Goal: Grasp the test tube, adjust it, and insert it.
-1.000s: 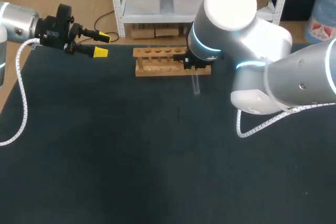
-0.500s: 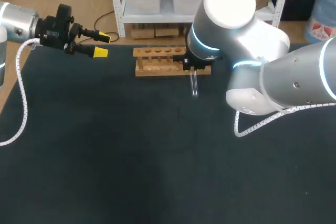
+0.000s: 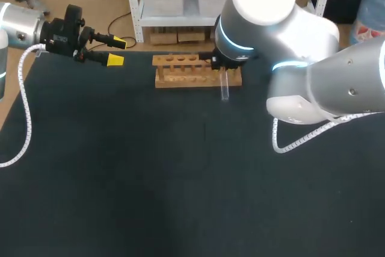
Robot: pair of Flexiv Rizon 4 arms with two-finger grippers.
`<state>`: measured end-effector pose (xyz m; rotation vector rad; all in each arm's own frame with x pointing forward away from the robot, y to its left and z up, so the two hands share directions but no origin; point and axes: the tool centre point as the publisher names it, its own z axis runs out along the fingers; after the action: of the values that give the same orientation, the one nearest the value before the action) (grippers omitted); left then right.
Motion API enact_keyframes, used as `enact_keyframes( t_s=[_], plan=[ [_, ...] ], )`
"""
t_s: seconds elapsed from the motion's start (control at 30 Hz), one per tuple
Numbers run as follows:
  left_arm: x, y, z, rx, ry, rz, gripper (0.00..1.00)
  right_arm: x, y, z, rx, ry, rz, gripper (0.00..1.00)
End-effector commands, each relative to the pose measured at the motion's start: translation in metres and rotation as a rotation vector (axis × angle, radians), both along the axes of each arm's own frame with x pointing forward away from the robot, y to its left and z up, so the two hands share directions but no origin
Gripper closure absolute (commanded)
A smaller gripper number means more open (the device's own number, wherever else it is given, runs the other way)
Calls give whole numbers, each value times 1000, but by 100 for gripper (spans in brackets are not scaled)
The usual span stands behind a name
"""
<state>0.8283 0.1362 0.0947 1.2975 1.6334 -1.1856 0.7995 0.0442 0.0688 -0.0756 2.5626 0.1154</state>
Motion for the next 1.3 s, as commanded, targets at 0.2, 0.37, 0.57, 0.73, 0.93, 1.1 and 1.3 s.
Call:
enact_keyframes(
  t_s=[0.2, 0.37, 0.57, 0.73, 0.93, 1.1, 1.3],
  plan=[
    [0, 0, -1, 0, -1, -1, 0, -32, -13, 32, 2, -63, -19, 100],
    [0, 0, -1, 0, -1, -1, 0, -43, -17, 44, 19, -65, -9, 100],
    [0, 0, -1, 0, -1, -1, 0, -56, -22, 53, 17, -58, -5, 100],
    [0, 0, -1, 0, -1, -1, 0, -59, -26, 55, 51, -43, 34, 100],
    [0, 0, -1, 0, -1, -1, 0, -59, -26, 55, 51, -43, 34, 100],
    [0, 0, -1, 0, -1, -1, 0, -59, -26, 55, 51, -43, 34, 100],
    [0, 0, -1, 0, -1, -1, 0, -59, -26, 55, 51, -43, 34, 100]
  ],
)
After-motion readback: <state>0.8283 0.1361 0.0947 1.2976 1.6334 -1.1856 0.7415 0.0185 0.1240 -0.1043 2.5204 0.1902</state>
